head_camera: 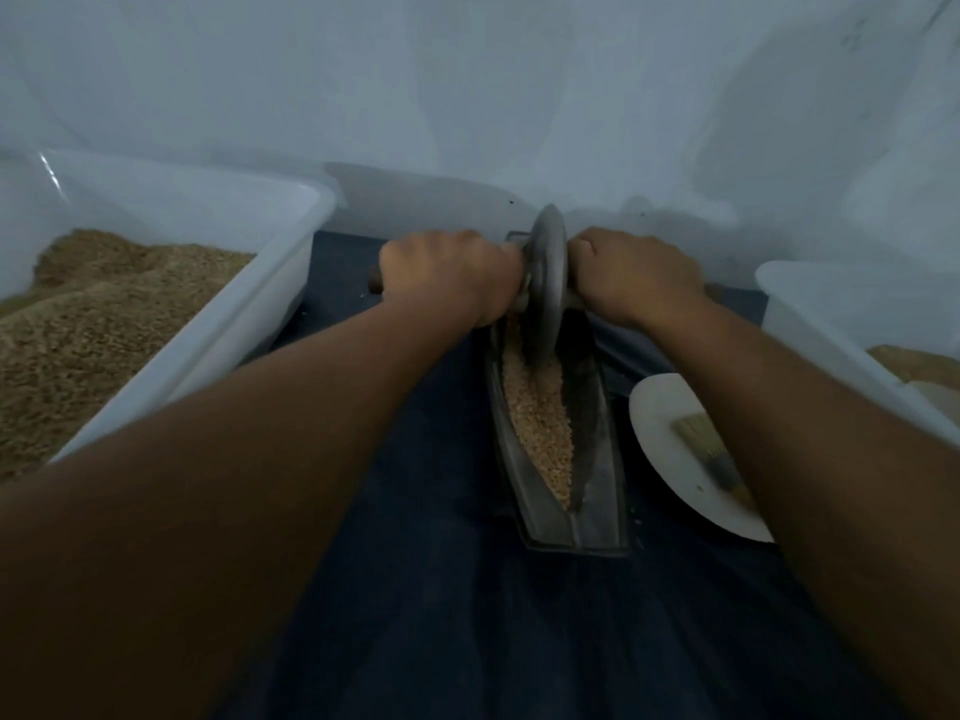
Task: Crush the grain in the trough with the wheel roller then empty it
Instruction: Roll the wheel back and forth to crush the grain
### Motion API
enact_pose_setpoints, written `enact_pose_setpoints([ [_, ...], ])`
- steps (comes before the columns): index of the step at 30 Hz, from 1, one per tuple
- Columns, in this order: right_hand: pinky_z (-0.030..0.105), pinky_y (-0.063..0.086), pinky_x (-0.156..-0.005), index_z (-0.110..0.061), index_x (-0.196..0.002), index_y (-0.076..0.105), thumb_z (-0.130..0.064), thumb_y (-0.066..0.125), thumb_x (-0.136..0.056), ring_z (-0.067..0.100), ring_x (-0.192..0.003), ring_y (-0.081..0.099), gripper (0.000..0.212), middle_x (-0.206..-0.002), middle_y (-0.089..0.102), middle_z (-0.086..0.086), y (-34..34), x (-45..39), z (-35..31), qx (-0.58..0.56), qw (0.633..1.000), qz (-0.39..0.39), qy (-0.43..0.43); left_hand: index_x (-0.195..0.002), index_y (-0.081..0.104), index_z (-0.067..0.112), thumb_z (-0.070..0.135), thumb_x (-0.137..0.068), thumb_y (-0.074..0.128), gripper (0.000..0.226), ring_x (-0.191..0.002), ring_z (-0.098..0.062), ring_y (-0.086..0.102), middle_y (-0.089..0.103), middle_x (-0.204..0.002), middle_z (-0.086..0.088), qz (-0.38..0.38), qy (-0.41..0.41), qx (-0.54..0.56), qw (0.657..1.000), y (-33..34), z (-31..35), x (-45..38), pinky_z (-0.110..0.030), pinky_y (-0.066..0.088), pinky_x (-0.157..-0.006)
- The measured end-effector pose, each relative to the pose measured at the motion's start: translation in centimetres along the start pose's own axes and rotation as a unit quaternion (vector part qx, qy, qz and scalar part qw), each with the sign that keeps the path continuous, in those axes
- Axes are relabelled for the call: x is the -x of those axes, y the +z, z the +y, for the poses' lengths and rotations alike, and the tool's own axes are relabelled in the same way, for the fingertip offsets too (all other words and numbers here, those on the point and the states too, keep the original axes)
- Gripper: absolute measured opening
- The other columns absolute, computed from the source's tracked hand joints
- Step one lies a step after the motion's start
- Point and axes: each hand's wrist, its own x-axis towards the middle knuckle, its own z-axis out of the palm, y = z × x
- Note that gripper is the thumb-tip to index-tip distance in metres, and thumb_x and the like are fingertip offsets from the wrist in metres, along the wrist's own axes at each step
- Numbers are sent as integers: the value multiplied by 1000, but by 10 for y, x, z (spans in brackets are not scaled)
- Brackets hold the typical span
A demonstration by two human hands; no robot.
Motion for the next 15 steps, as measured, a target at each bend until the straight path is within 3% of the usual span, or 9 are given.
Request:
enact_pose_setpoints([
  [3, 35, 30, -66, -29, -95, 56, -48, 19, -93, 24, -80, 46, 41, -112, 63, 8, -1, -4, 1, 15, 1000, -18, 1, -105, 63, 18, 48, -97, 20, 53, -90, -34, 54, 63, -115, -15, 5, 10, -6, 1000, -2, 1, 1, -45, 38, -72],
  [7, 31, 24, -55, -29, -84, 55, -50, 16, -91, 15, -61, 39, 45, -80, 50, -2, -1, 5, -3, 15, 1000, 17, -4, -99, 56, 21, 41, -93, 13, 48, -90, -37, 54, 61, -112, -15, 1, 34, -14, 999, -1, -4, 11, -51, 43, -72],
  [10, 30, 21, -52, -26, -79, 56, -48, 20, -96, 11, -57, 36, 46, -67, 43, -7, -1, 16, -6, 23, 999, 41, -6, -79, 46, 21, 39, -98, 18, 39, -82, -35, 52, 63, -106, -16, 16, 23, -2, 1000, -2, -3, 23, -49, 40, -68],
  [12, 30, 22, -52, -25, -76, 55, -48, 20, -98, 14, -57, 38, 48, -67, 44, -6, -4, 24, -7, 28, 998, 51, -6, -74, 43, 22, 40, -100, 19, 39, -81, -35, 53, 63, -99, -16, 22, 15, 4, 1000, -3, -2, 31, -46, 39, -68],
  [15, 31, 27, -55, -23, -79, 58, -45, 23, -100, 28, -67, 52, 47, -76, 60, 4, -5, 44, -9, 49, 994, 92, -20, -87, 56, 20, 48, -96, 12, 52, -72, -29, 45, 53, -82, -11, 23, -6, 12, 1000, -3, -3, 44, -42, 38, -65],
])
